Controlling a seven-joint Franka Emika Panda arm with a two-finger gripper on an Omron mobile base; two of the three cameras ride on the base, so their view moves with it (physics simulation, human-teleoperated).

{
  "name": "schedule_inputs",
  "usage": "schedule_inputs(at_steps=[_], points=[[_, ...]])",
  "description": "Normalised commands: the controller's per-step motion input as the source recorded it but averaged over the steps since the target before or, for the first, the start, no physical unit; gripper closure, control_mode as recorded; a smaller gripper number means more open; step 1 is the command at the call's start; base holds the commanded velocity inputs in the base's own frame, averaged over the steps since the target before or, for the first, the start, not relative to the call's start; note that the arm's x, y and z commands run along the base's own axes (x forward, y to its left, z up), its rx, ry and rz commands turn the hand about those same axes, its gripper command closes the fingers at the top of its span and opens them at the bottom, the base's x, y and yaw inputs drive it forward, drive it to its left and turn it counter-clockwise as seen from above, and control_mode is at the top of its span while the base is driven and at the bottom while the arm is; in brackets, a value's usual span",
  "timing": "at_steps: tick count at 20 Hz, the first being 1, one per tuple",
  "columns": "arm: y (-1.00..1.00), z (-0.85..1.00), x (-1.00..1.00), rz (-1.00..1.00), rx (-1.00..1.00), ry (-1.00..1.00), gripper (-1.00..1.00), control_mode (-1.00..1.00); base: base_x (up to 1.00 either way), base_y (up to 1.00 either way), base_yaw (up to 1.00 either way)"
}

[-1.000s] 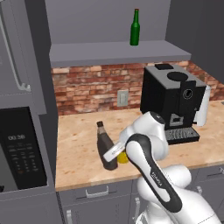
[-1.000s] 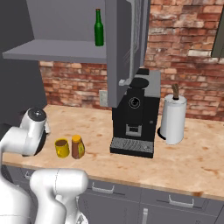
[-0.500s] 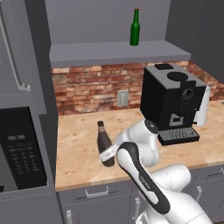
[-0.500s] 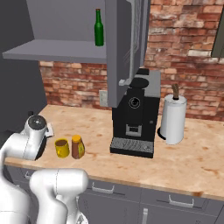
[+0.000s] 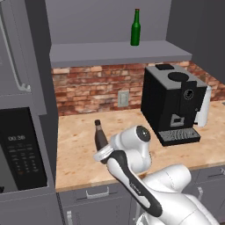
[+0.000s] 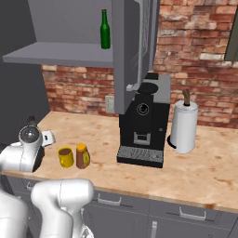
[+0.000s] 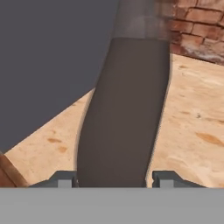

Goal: Pick the syrup bottle and honey bottle from the cabinet and place them next to the mug.

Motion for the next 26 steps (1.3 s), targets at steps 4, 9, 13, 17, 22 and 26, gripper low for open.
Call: schedule_inputs(at_steps=[4, 9, 13, 17, 22, 26], points=[[0.00, -0.10, 0.02, -0.10, 0.00, -0.04, 1.00, -1.00, 0.00, 0.00, 0.00], [0.00, -0.12, 0.00, -0.15, 0.00, 0.00, 1.00, -1.00, 0.00, 0.00, 0.00], [0.00, -0.05, -0.01, -0.13, 0.00, -0.01, 1.00, -1.00, 0.00, 0.00, 0.00], [-0.08, -0.08, 0.00, 0.00, 0.00, -0.07, 1.00, -1.00, 0.00, 0.00, 0.00], [-0.10, -0.09, 0.00, 0.00, 0.00, -0.15, 1.00, -1.00, 0.00, 0.00, 0.00], [-0.30, -0.12, -0.07, 0.00, 0.00, -0.13, 1.00, -1.00, 0.00, 0.00, 0.00]])
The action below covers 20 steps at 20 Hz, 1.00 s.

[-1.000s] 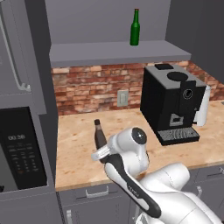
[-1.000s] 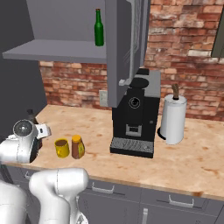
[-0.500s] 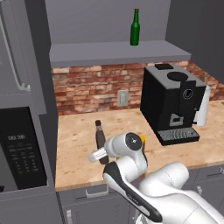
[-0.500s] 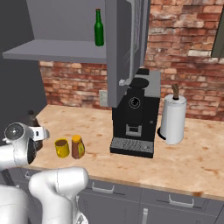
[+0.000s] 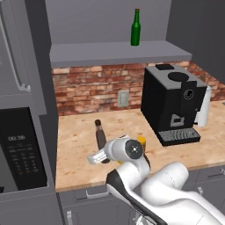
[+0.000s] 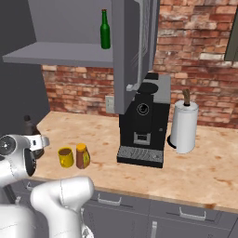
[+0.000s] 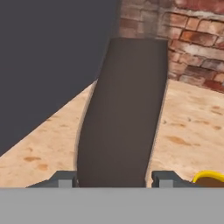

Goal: Pick the syrup bottle and honey bottle from the cabinet and place them next to the mug.

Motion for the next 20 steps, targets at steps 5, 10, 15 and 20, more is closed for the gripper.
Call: schedule_inputs(at_steps=[5, 10, 15, 20], points=[[-0.41, -0.11, -0.17, -0.01, 0.01, -0.02, 1.00, -1.00, 0.00, 0.00, 0.00], [-0.05, -0.06, -0.16, -0.02, 0.05, 0.00, 1.00, -1.00, 0.00, 0.00, 0.00], [-0.01, -0.13, -0.04, -0.01, 0.10, -0.01, 1.00, -1.00, 0.00, 0.00, 0.00], [0.00, -0.31, 0.00, -0.03, 0.15, -0.11, 1.00, -1.00, 0.00, 0.00, 0.00]])
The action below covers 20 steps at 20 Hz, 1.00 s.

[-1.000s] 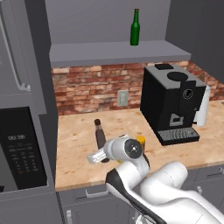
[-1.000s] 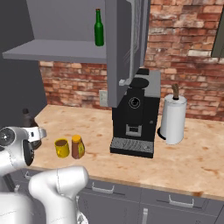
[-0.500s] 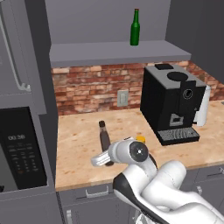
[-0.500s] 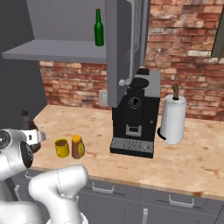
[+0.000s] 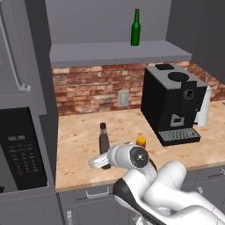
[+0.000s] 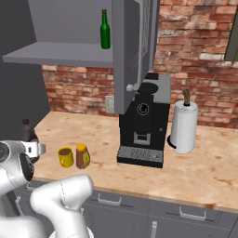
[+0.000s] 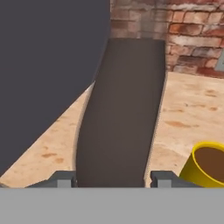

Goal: Pick the syrup bottle and honey bottle from the cabinet and place them next to the mug.

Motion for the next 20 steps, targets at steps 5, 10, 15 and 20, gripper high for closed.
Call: schedule_inputs(at_steps=[5, 10, 15, 20], points=[[0.00, -0.26, 0.00, -0.05, 0.09, -0.16, 1.00, -1.00, 0.00, 0.00, 0.00], [0.00, -0.25, 0.07, -0.09, 0.03, -0.11, 1.00, -1.00, 0.00, 0.00, 0.00], [0.00, -0.14, 0.20, -0.15, 0.00, -0.03, 1.00, -1.00, 0.00, 0.00, 0.00], [0.00, -0.03, 0.23, -0.20, 0.00, -0.06, 1.00, -1.00, 0.00, 0.00, 0.00]])
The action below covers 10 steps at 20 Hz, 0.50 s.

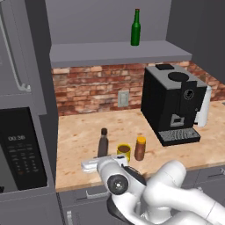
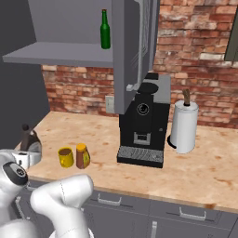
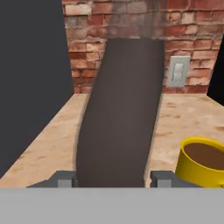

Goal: Pick the syrup bottle and honey bottle from the cabinet and place them next to the mug.

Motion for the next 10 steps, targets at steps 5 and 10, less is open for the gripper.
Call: schedule_inputs(at_steps=[5, 10], points=[[0.00, -0.04, 0.23, -0.17, 0.00, -0.06, 1.00, -1.00, 0.00, 0.00, 0.00], [-0.08, 0.00, 0.02, -0.04, 0.00, 0.00, 1.00, -1.00, 0.00, 0.00, 0.00]])
